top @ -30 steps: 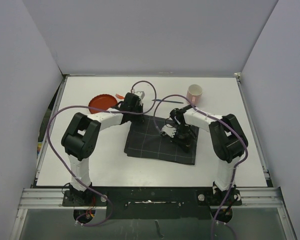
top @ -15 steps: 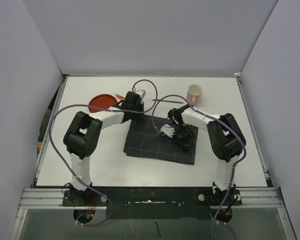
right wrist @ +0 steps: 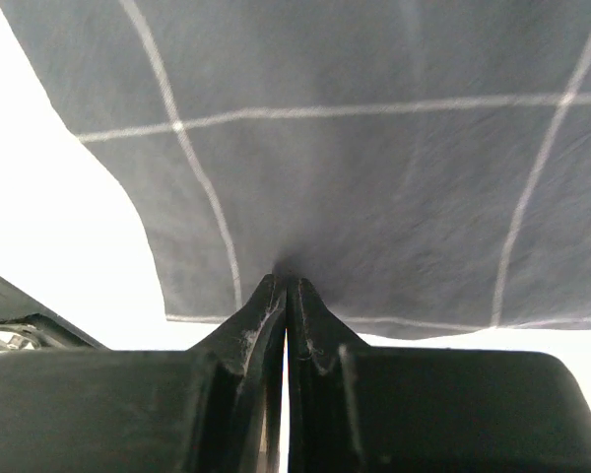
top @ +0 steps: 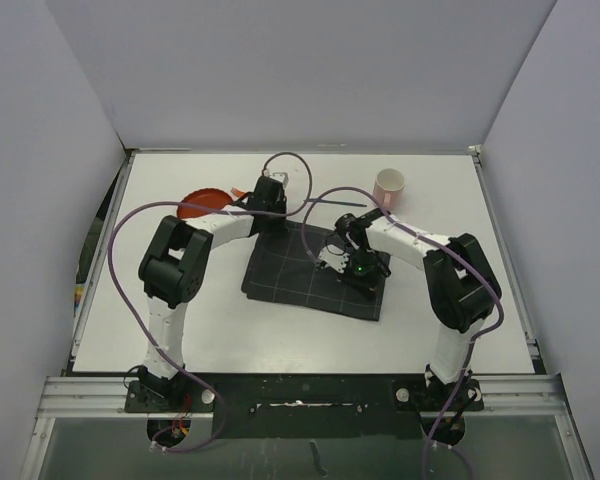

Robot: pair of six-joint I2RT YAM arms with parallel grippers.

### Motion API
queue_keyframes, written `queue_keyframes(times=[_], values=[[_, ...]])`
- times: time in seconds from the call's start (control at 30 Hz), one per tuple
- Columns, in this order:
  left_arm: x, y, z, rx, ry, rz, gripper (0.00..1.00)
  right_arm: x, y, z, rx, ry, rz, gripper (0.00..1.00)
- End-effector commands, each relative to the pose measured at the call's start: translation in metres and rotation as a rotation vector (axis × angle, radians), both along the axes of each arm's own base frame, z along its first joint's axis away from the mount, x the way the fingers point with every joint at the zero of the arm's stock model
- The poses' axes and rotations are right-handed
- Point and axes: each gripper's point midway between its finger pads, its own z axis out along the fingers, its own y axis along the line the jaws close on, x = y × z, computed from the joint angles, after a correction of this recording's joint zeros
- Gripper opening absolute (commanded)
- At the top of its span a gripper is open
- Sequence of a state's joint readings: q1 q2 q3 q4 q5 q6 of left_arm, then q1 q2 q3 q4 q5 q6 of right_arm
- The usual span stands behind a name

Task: Set the dinner table for one person
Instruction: Flatten out the napkin at the center of the board.

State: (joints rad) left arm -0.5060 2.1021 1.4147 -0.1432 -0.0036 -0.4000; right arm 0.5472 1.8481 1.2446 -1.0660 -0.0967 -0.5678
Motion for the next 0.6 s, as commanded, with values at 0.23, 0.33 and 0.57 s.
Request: queue_keyframes(times=[0.23, 0.33, 0.57], values=[[0.025, 0.067, -0.018, 0.112, 0.030, 0.131, 0.00, -0.003, 0.001, 0.012, 0.027, -0.053, 0.013, 0.00], [0.018, 0.061, -0.015, 0.088, 0.029, 0.116, 0.00, 0.001, 0.004, 0.014, 0.032, -0.066, 0.013, 0.00], [0.002, 0.042, -0.012, 0.063, 0.036, 0.082, 0.00, 0.067, 0.033, 0.086, 0.156, -0.412, 0.033, 0.00]])
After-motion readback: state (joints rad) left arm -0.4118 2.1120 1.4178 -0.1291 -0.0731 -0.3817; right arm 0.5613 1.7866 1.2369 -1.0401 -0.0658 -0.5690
